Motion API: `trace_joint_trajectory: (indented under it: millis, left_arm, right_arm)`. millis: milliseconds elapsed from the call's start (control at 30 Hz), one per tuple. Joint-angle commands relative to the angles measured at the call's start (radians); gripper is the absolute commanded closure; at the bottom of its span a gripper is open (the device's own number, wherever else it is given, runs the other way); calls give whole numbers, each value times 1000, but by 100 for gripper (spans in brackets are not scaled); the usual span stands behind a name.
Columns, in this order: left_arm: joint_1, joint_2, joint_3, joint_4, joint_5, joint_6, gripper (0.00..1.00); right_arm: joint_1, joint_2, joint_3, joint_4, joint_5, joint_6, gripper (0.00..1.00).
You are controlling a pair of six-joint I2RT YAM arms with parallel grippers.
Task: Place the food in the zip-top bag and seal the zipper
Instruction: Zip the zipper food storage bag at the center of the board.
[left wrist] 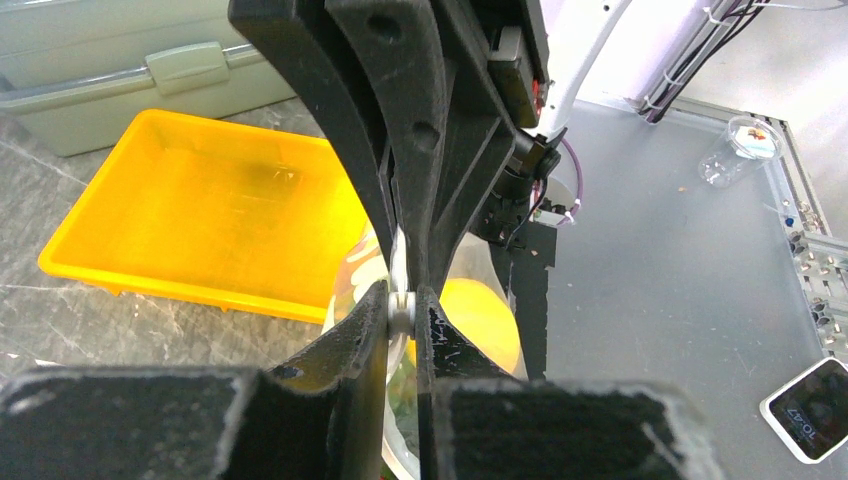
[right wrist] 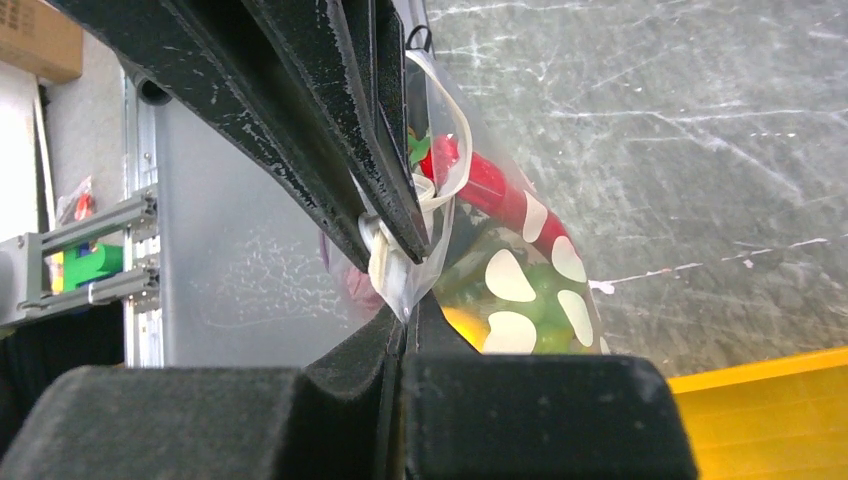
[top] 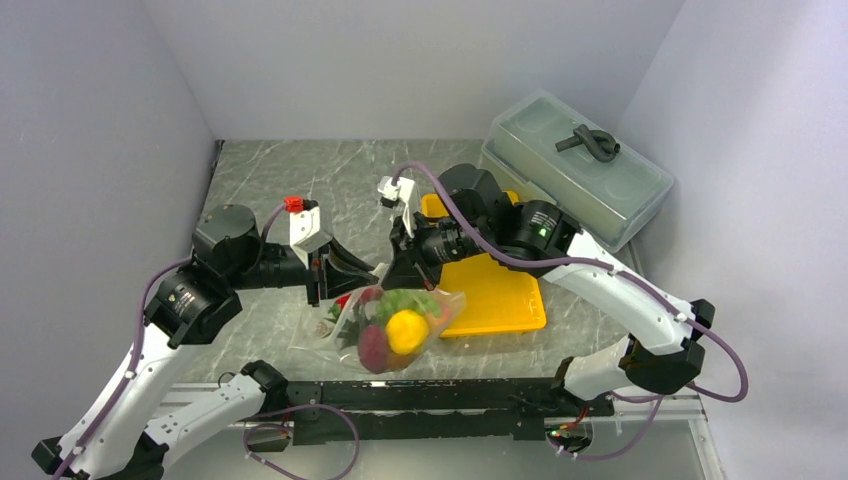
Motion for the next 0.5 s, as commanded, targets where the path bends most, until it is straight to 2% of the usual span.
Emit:
trace_joint_trajectory:
  millis: [0, 467]
  left_arm:
    - [-3, -14, -14, -83, 18, 7, 100]
    - [-2, -15, -22, -104, 37, 7, 100]
  right_arm:
    - [-13, -102, 58, 117, 66, 0, 100]
    - [-13, -208, 24, 188, 290, 1, 100]
